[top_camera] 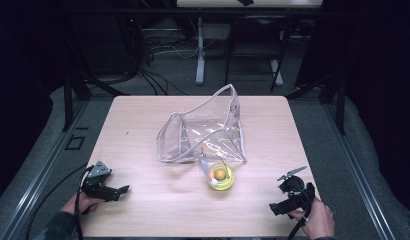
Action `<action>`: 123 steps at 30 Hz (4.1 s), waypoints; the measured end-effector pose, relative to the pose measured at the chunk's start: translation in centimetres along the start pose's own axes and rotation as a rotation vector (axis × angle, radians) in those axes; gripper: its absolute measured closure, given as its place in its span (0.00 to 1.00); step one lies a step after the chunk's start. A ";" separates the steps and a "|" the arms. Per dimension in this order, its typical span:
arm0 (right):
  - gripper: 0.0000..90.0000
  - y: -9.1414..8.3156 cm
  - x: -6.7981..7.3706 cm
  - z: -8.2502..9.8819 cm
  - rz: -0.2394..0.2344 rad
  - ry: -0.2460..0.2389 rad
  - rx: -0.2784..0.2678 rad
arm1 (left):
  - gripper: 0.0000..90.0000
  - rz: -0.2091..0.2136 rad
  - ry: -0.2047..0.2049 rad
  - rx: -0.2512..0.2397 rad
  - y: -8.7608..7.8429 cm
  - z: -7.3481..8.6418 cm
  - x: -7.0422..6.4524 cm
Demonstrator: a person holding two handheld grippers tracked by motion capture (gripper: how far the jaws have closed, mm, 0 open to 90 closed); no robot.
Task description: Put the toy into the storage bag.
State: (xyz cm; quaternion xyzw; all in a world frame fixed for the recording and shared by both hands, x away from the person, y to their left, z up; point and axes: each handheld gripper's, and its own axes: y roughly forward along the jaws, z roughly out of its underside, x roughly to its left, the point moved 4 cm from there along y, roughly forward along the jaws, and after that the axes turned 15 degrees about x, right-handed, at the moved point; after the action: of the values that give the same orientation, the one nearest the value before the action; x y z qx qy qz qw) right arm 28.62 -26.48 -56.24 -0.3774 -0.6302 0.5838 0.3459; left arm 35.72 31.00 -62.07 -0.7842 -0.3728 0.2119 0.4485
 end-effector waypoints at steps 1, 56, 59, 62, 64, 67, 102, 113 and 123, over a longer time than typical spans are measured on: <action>0.01 0.0 0.0 0.0 0.000 0.000 0.000 | 0.00 0.000 0.000 0.000 0.0 0.0 0.0; 0.00 -2.7 8.1 -11.5 -0.154 -0.261 -0.338 | 0.00 0.001 -0.002 0.001 0.0 0.0 0.0; 0.00 -3.0 8.6 -12.3 -0.158 -0.248 -0.400 | 0.00 0.002 -0.004 0.002 0.0 0.0 0.0; 0.00 -4.3 8.6 -12.4 -0.114 -0.280 -0.324 | 0.00 0.001 -0.004 0.000 0.0 0.0 0.0; 0.00 -4.6 8.6 -12.4 -0.114 -0.286 -0.306 | 0.00 0.001 -0.003 0.001 0.0 0.0 0.0; 0.00 -5.8 8.5 -12.4 -0.082 -0.312 -0.232 | 0.00 0.001 -0.004 0.000 0.0 0.0 0.0; 0.94 -9.6 10.7 -13.9 -0.047 -0.407 -0.237 | 0.00 0.001 -0.003 0.000 0.0 0.0 0.0; 0.98 -10.0 10.4 -14.3 -0.029 -0.401 -0.237 | 0.00 0.002 -0.002 0.001 0.0 0.0 0.0; 0.98 -12.0 9.5 -13.5 -0.015 -0.392 -0.233 | 0.00 -0.004 -0.009 0.001 0.0 0.1 -0.1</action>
State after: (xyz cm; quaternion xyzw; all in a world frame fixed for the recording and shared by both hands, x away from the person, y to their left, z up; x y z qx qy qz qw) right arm 35.05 -12.15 -43.26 -0.2894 -0.7512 0.5668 0.1753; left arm 35.59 30.98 -62.07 -0.7823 -0.3764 0.2147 0.4475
